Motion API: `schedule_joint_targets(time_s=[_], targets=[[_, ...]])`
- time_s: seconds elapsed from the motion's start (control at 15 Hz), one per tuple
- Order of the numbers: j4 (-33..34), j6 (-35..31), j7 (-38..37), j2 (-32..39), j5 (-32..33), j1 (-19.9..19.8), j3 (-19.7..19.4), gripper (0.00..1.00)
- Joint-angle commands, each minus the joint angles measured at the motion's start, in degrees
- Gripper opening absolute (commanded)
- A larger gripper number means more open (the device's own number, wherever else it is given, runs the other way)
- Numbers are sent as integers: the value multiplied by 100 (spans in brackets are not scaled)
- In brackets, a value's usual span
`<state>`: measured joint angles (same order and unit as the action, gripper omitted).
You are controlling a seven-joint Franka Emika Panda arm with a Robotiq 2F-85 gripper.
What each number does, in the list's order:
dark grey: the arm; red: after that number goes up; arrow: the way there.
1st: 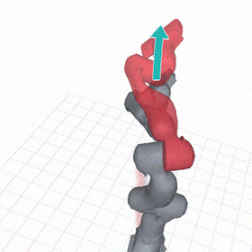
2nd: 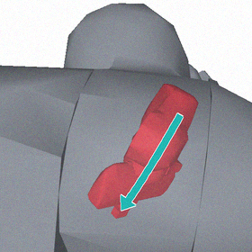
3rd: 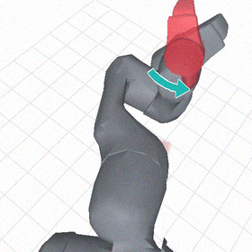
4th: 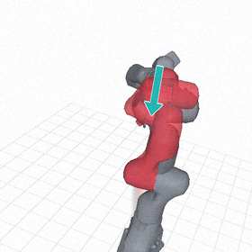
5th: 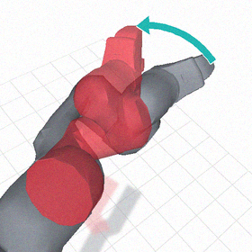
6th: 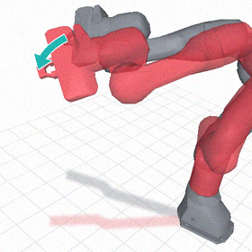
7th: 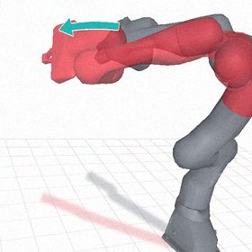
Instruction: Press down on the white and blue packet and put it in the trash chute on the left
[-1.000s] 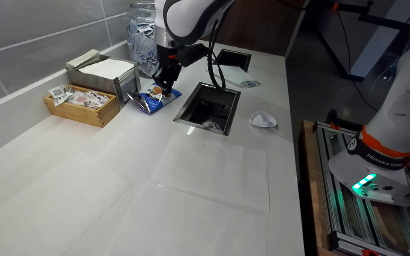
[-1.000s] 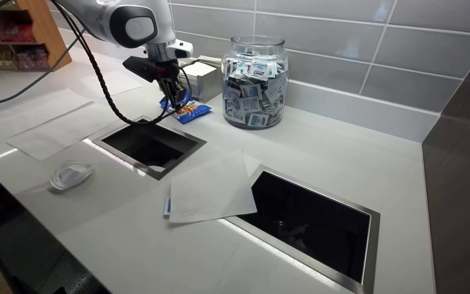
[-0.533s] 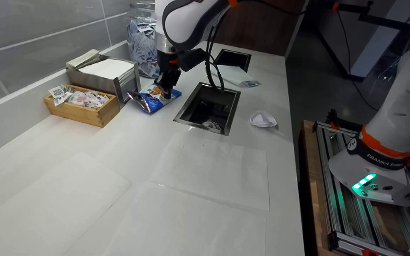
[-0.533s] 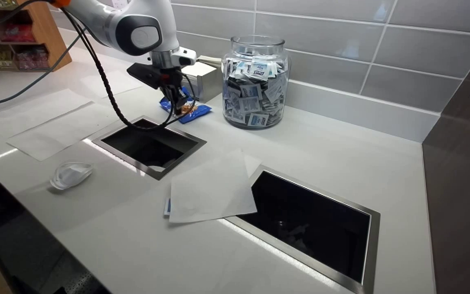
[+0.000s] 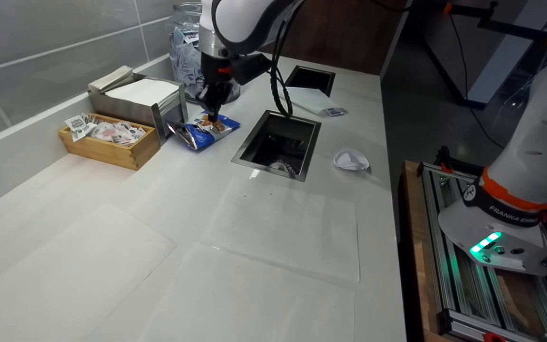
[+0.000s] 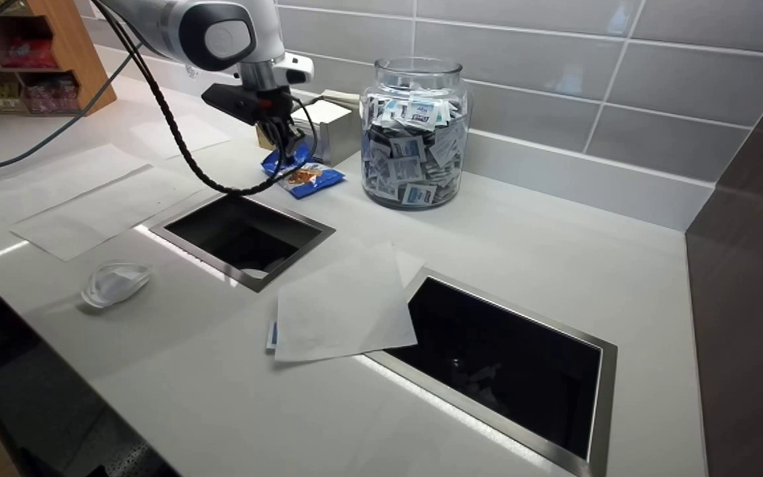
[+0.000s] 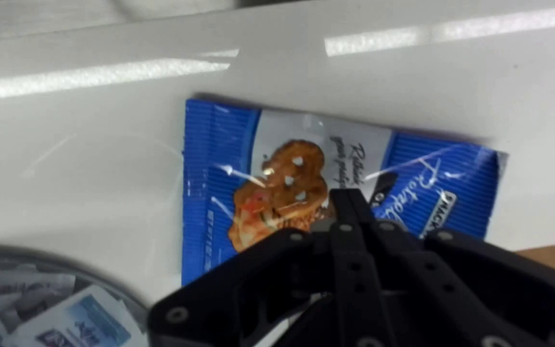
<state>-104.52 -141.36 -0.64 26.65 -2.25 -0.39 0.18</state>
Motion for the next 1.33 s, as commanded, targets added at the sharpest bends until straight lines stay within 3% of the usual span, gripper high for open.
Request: schedule_joint_targets(time_s=[0.0,0.53,1.27], targets=[[-292,-170,92,-543,120,110,63,0],[29,52,447,-222,-155,12,248,0],[285,-234,934,519,-162,-194,291,0]])
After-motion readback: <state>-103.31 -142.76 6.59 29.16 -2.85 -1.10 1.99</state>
